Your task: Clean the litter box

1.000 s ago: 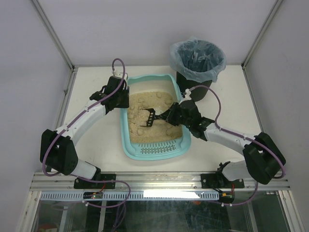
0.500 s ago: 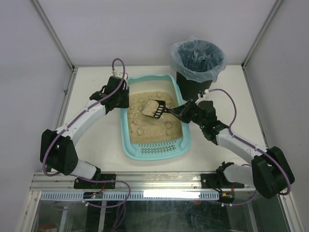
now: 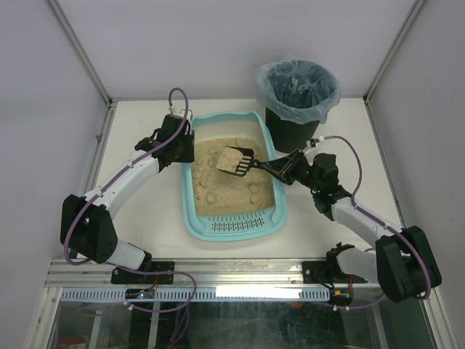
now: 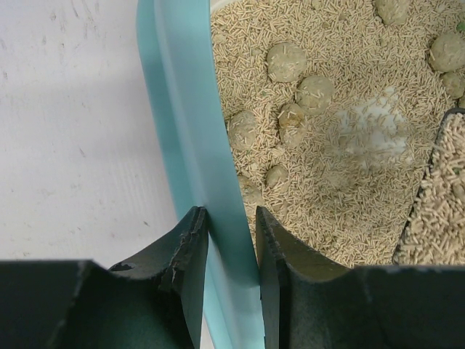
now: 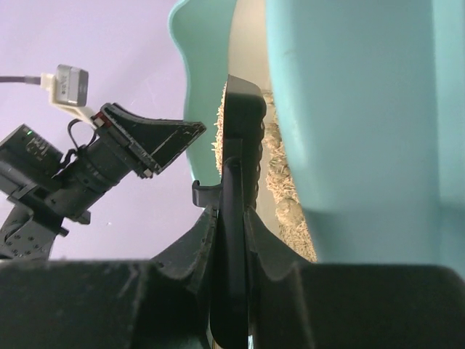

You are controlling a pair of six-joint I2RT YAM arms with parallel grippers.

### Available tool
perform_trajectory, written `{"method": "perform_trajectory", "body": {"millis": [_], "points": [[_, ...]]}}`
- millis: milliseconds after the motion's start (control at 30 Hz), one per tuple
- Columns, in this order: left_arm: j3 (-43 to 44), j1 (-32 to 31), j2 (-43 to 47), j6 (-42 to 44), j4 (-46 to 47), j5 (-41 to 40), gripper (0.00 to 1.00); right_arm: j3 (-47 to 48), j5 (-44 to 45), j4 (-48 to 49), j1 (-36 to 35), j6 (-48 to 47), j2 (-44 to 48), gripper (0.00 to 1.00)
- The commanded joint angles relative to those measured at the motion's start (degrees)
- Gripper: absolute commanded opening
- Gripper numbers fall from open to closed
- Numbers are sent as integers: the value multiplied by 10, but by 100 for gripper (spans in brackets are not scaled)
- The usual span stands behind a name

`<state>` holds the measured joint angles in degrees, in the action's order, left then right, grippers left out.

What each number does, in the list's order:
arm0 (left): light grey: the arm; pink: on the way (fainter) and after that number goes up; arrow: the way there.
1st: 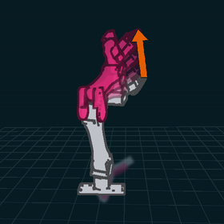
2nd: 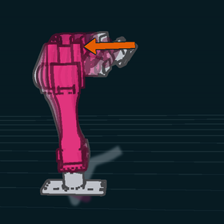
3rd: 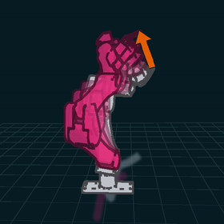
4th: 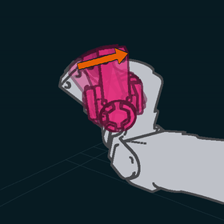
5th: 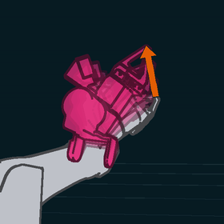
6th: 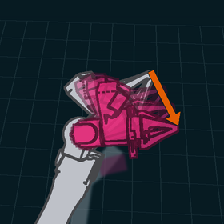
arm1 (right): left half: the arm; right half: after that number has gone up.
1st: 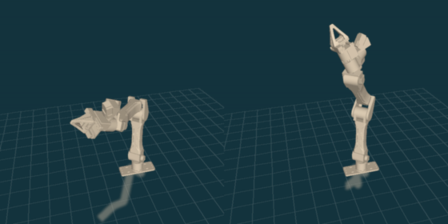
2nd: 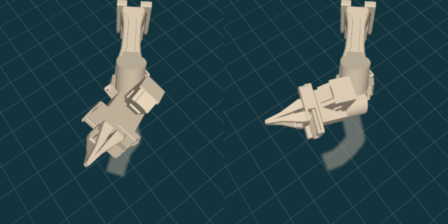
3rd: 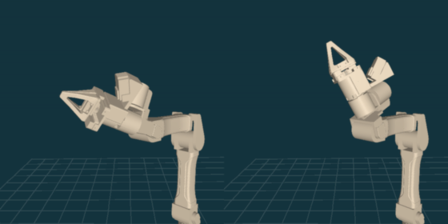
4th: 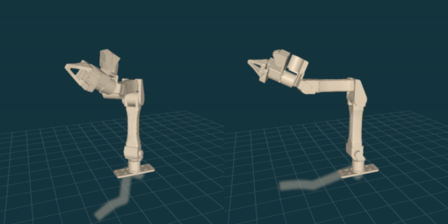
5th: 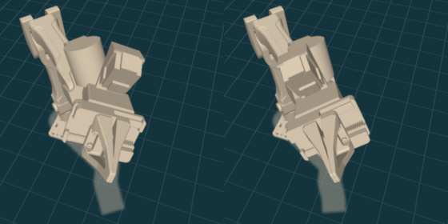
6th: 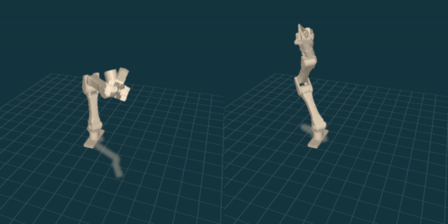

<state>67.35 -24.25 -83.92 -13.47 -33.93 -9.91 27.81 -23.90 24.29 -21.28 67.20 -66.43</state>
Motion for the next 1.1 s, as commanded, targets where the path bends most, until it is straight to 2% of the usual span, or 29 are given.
{"method": "perform_trajectory", "body": {"millis": [0, 133, 233, 367, 467, 600, 700, 800, 867, 933, 1067], "points": [[9, 7, -7, 16, 20, 28, 11, -10, -17, 78, 16, 21, 31, 0], [10, 7, -10, 16, 19, 28, 12, 3, -55, 104, 3, 26, 16, 0], [12, 7, -17, 14, 17, 27, 11, -23, -20, 93, 36, 25, 38, 0], [13, 7, -19, 13, 17, 25, 10, -19, -46, 143, 23, 44, 12, 0], [14, 7, -23, 13, 16, 23, 10, -47, -20, 144, 57, 60, 27, 0], [16, 7, -25, 11, 16, 22, 9, -13, -43, 148, 10, 48, 5, 0], [15, 7, -25, 13, 13, 21, 8, -52, -7, 151, 47, 65, 36, 0], [13, 7, -21, 12, 13, 12, 8, -27, -35, 156, 10, 49, 23, 0], [18, 7, -25, 12, 13, 17, 8, -35, -50, 183, 23, 60, 21, 0], [17, 7, -28, 13, 12, 22, 8, -70, -20, 187, 48, 84, 40, 0], [16, 7, -24, 13, 12, 20, 8, -33, -69, 184, 19, 69, 15, 0]]}}
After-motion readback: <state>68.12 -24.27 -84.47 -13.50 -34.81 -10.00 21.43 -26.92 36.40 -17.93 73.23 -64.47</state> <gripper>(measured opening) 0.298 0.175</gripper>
